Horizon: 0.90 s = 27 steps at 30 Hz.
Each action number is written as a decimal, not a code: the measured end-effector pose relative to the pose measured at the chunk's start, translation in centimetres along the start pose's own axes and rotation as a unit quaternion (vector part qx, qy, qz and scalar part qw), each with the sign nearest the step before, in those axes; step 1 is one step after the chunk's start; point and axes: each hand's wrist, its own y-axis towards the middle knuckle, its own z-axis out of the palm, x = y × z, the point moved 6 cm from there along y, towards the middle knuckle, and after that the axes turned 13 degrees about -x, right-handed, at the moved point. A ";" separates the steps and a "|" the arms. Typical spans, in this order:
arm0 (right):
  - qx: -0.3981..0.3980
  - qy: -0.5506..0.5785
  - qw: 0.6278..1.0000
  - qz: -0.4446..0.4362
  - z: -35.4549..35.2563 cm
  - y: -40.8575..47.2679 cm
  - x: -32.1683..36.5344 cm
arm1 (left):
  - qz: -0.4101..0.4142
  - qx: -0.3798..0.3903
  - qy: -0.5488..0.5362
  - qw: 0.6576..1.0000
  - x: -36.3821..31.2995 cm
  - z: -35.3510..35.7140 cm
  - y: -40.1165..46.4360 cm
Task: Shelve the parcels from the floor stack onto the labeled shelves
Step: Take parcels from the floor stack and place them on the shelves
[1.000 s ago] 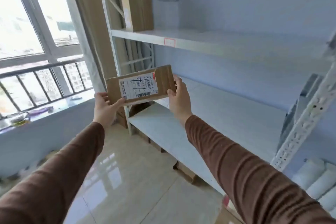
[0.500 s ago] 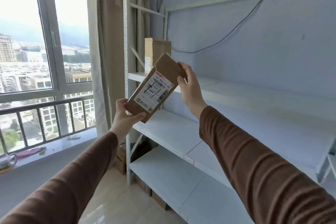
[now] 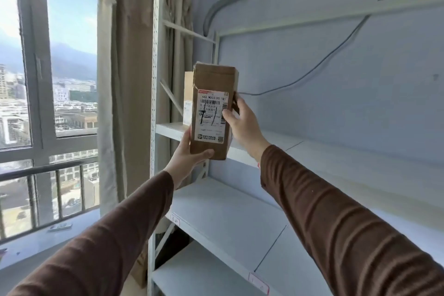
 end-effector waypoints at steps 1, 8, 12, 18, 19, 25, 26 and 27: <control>0.008 -0.015 1.000 0.009 0.8 0.2 -1.7 | -0.006 0.003 -0.004 1.000 0.7 0.0 1.2; 0.065 -0.086 0.992 0.068 6.3 1.3 -11.4 | -0.021 0.034 0.014 0.999 6.7 -0.9 10.5; 0.036 -0.103 0.990 0.087 8.9 3.8 -14.9 | -0.027 0.063 0.010 0.998 9.7 -1.6 16.0; -0.005 -0.155 0.982 0.111 12.6 7.6 -19.7 | 0.026 0.129 0.116 0.985 13.1 -2.7 24.3; -0.008 -0.163 0.980 0.117 12.9 8.1 -20.5 | 0.047 0.137 0.150 0.978 13.4 -2.8 25.6; -0.031 -0.223 0.964 0.143 13.9 10.6 -24.3 | 0.081 0.182 0.212 0.957 15.8 -1.6 31.9; -0.033 -0.235 0.960 0.147 13.8 11.1 -24.9 | 0.082 0.188 0.211 0.956 16.1 -1.1 32.5; -0.034 -0.247 0.956 0.153 13.7 11.5 -25.6 | 0.081 0.190 0.214 0.955 16.7 -0.8 33.2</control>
